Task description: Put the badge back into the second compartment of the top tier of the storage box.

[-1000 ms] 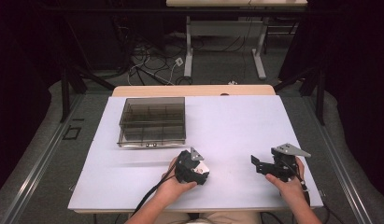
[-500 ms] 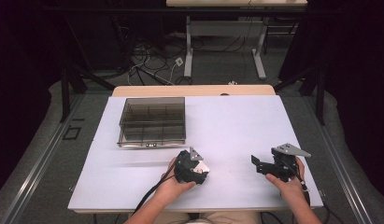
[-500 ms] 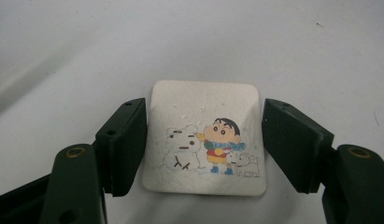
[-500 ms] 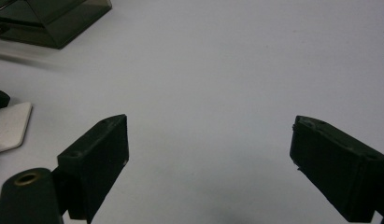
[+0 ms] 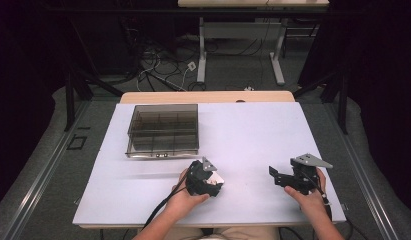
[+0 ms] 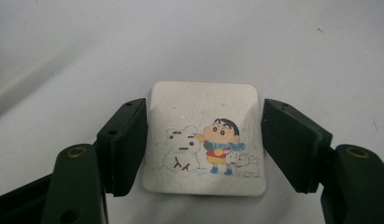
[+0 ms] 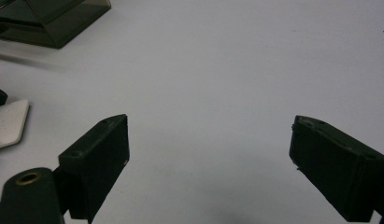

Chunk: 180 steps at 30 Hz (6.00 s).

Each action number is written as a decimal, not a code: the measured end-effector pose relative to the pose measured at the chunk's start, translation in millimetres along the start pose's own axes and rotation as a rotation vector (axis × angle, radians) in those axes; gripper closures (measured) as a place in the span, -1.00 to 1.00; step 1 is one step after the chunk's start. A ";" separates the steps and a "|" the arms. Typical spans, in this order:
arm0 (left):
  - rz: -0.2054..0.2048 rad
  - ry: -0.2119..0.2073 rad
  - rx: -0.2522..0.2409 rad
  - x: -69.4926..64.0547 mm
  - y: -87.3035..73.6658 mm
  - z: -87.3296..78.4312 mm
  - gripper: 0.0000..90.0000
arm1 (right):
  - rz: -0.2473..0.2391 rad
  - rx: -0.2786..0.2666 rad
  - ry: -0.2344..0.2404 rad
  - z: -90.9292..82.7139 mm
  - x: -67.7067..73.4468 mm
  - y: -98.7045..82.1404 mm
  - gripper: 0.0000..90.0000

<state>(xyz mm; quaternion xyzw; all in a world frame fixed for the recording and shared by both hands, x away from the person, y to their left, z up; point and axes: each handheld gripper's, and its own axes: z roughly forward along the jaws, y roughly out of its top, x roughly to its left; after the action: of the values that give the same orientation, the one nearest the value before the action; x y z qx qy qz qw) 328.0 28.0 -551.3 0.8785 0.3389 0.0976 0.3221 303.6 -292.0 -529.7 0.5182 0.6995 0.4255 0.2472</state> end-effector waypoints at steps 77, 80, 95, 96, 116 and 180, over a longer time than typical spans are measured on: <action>-0.376 0.142 -0.209 49.5 23.5 -117.9 -0.26 | -0.011 -0.001 -0.003 -0.1 -0.1 -0.2 -0.72; -0.381 0.155 -0.213 56.0 20.7 -121.6 -0.26 | -0.010 -0.003 -0.004 0.3 0.4 -0.2 -0.72; -0.435 0.200 -0.231 79.7 10.1 -129.1 -0.26 | -0.006 0.000 0.001 0.5 0.7 -0.2 -0.71; -0.443 0.200 -0.236 81.5 9.2 -129.3 -0.26 | -0.006 0.000 0.001 0.6 0.7 -0.2 -0.71; -0.535 0.262 -0.278 109.1 -5.4 -144.6 -0.26 | -0.010 0.001 0.002 0.4 0.4 -0.2 -0.71; -0.625 0.277 -0.236 126.3 7.0 -113.6 -0.26 | -0.008 -0.003 0.011 4.1 0.6 1.7 -0.70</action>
<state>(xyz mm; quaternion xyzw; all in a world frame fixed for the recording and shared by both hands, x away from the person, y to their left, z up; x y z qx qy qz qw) 382.3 164.0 -465.0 0.6679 0.6178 0.1509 0.3866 307.5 -289.9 -530.3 0.5126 0.7024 0.4283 0.2458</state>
